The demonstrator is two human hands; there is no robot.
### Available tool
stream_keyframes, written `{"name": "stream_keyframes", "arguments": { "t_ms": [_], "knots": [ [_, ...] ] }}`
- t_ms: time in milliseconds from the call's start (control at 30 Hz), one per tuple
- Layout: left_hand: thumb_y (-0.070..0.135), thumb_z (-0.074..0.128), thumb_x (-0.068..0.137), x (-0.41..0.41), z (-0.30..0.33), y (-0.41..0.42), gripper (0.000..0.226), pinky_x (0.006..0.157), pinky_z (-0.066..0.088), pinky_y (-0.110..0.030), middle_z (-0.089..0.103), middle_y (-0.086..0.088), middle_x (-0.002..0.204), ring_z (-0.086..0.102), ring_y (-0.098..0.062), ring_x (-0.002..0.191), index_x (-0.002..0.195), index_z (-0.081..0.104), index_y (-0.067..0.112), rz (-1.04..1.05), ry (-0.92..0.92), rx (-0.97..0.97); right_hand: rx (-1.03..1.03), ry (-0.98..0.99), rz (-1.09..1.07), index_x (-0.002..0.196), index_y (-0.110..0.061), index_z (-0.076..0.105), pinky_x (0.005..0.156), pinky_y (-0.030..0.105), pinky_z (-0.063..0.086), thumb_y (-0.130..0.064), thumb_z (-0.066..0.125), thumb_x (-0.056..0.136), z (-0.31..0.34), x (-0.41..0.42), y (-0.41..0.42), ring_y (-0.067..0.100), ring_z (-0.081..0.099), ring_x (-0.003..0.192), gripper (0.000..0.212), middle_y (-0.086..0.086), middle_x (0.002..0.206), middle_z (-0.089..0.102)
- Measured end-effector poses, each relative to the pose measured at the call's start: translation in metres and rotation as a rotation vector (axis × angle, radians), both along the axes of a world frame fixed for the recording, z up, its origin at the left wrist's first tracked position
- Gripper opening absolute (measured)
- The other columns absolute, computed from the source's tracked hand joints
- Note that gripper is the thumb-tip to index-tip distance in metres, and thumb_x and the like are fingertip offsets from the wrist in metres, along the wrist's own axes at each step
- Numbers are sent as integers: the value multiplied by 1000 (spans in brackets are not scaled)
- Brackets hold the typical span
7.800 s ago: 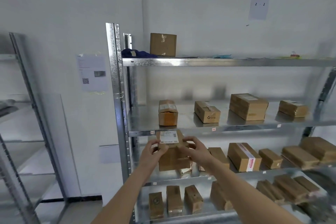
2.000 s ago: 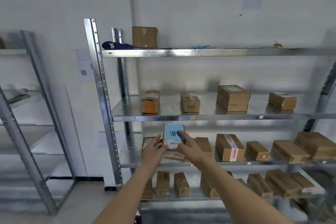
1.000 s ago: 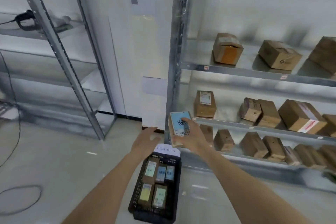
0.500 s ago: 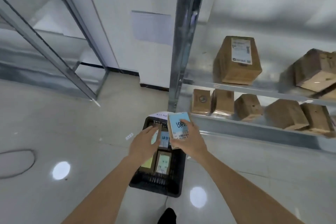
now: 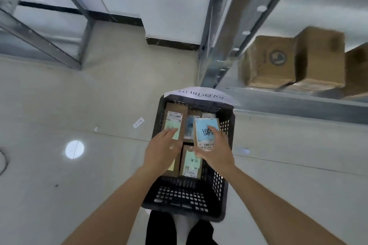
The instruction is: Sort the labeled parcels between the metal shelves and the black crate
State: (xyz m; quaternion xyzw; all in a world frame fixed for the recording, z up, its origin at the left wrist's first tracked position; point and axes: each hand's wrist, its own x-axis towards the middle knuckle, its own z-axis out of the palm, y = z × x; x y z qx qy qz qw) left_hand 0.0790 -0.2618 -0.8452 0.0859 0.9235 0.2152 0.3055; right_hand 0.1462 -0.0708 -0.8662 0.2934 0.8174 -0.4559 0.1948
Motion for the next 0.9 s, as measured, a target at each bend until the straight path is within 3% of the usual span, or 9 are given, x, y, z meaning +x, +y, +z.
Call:
{"name": "stream_keyframes", "arguments": {
  "t_ms": [67,167,300,367,467,600,700,833,900],
  "knots": [
    [43,53,98,-8,-37,-6,55,113,38,-37,40,10,154,39,-13,140,149,40,30,-26,4,-10,-23,-20,-39,152,-39,32,57,8,45,-47,87,77,-44,-10,-4,10,48,118,92,-6,139,33],
    [39,53,99,-23,-83,-16,54,113,35,-37,39,9,155,36,-13,142,150,39,29,-93,8,-38,-16,-57,-79,152,-38,34,60,6,40,-40,87,79,-105,-26,-13,10,48,110,90,-2,145,33],
    [42,51,99,-40,-134,-24,55,115,35,-41,35,7,158,33,-15,144,150,38,29,-88,-10,-36,-45,-43,-137,148,-43,36,63,20,56,-32,88,78,-170,-48,-19,10,50,107,88,-3,148,31],
    [44,50,99,-42,-154,-27,55,116,34,-41,35,7,157,33,-16,144,150,37,30,-96,-14,-30,-10,-27,-137,148,-44,35,71,20,51,-33,87,79,-194,-58,-22,11,47,112,87,-4,152,29],
    [44,49,99,-43,-175,-25,54,119,28,-37,37,6,156,32,-16,144,150,38,30,-159,26,-18,-12,56,-194,143,-55,34,94,40,56,-36,87,78,-225,-67,-27,21,48,131,86,-6,159,23],
    [43,48,100,-40,-183,-13,52,118,29,-38,35,8,157,29,-13,145,150,38,31,-181,15,45,-68,133,-167,150,-50,28,113,39,39,-39,73,93,-249,-62,-26,21,27,149,73,-2,165,12],
    [42,48,101,-38,-183,-5,51,118,29,-38,36,8,157,29,-13,145,150,37,30,-186,13,63,-146,111,-179,153,-51,26,114,31,29,-33,61,102,-252,-64,-24,22,14,154,64,-2,168,-1],
    [39,48,101,-37,-180,1,50,115,28,-33,39,8,154,32,-13,143,149,39,29,-180,23,60,-161,-15,-108,155,-54,15,111,31,26,-27,58,104,-248,-72,-18,19,18,150,72,-4,169,-15],
    [40,48,101,-36,-176,3,50,114,28,-32,39,8,155,32,-13,143,149,39,29,-177,20,50,-112,-69,-34,156,-56,9,118,39,24,-30,58,103,-243,-73,-12,26,9,156,77,-2,170,-17]
  ]
}}
